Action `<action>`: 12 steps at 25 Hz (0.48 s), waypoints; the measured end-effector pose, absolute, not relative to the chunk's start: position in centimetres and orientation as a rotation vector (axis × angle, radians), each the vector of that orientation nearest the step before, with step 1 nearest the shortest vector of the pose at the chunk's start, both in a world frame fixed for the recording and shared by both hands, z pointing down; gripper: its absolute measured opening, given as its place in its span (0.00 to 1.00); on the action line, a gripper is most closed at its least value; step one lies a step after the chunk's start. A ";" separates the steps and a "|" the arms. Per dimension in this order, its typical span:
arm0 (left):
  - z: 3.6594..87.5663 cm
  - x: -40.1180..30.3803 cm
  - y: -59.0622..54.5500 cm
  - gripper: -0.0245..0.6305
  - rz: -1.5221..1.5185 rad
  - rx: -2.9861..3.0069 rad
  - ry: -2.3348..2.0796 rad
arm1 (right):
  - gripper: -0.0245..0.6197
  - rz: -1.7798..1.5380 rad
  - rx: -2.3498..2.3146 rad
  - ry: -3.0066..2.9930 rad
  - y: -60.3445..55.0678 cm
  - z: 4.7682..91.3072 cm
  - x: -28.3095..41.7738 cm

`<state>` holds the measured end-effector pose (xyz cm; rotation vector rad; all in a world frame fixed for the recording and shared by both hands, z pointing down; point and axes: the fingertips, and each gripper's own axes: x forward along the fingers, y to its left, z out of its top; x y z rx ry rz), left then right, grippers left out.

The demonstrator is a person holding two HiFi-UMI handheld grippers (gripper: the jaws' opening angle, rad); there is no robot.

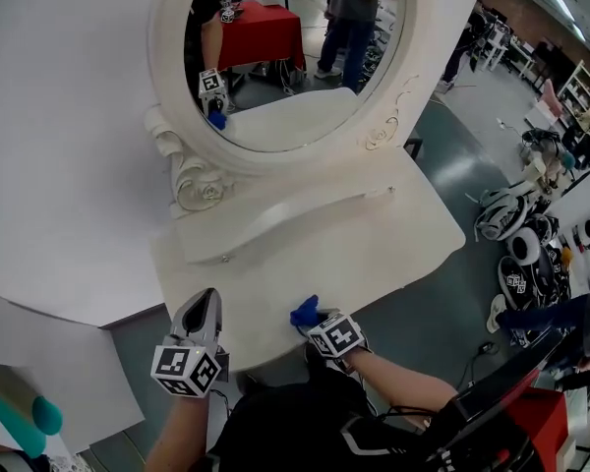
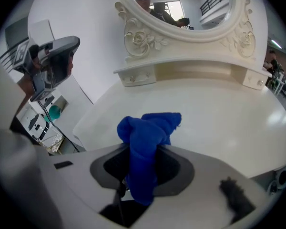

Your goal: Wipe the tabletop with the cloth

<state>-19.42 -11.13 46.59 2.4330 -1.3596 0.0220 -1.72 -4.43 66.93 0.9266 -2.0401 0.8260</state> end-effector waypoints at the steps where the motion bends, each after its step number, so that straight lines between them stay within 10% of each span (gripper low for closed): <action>1: 46.5 -19.2 -11.2 0.05 0.020 2.436 -1.360 | 0.25 0.828 0.953 -2.052 -5.3 66.6 -1.2; 12: 47.3 -20.2 -10.1 0.05 0.073 2.334 -1.507 | 0.25 0.715 1.133 -2.073 -23.7 65.4 0.2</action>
